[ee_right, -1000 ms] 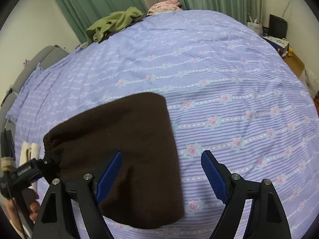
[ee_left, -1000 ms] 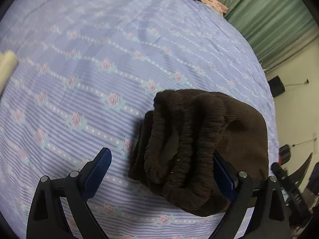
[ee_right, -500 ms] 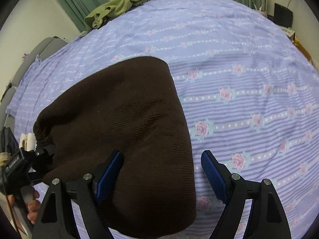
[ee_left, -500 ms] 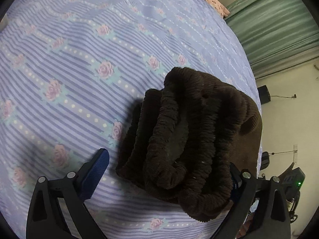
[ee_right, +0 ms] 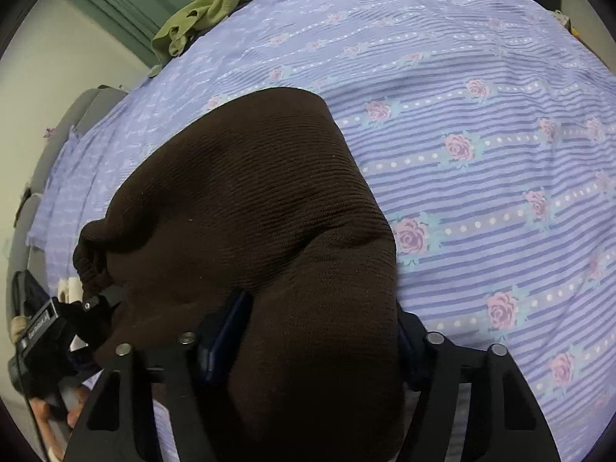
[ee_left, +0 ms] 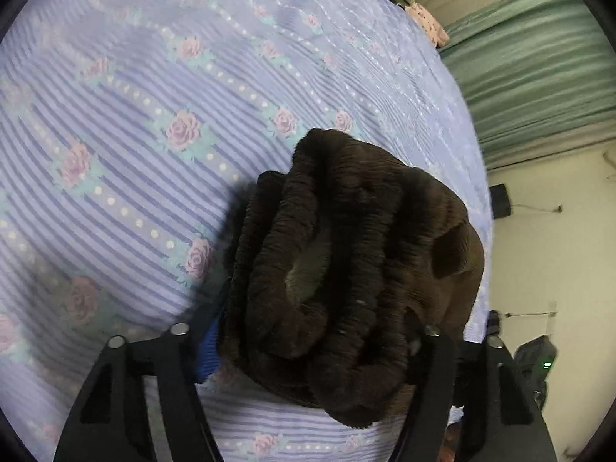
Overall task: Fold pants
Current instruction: 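Lift the folded pants with both grippers and carry them toward the cream garment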
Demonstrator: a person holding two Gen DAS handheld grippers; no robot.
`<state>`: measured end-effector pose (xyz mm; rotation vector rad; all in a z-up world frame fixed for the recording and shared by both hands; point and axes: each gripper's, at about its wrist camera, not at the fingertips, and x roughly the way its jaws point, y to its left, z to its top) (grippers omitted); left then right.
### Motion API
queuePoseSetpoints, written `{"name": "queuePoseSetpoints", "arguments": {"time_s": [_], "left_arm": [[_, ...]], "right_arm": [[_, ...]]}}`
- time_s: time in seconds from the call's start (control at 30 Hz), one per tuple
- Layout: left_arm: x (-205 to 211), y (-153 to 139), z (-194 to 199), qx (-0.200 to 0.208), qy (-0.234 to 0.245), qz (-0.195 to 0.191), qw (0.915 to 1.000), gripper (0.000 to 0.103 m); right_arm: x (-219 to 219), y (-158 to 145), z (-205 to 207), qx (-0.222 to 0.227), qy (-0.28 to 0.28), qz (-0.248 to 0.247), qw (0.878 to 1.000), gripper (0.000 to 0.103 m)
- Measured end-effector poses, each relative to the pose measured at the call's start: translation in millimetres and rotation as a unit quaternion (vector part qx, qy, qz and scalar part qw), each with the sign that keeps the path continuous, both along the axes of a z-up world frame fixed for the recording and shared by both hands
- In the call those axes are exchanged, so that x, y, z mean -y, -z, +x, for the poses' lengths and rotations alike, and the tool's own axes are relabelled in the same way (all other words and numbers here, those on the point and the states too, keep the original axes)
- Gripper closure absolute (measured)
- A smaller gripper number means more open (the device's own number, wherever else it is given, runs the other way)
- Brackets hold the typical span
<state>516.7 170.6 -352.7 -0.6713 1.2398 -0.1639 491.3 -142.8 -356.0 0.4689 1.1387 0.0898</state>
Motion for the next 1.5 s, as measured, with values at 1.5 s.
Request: {"name": "queuePoseSetpoints", "arguments": {"time_s": [1.5], "left_arm": [[-29,-359,-298,0.285,-0.006,0.126,0.9502,0.051]], "right_arm": [[-69,-366,-299,0.292,-0.068,-0.077,0.951,0.061]]}}
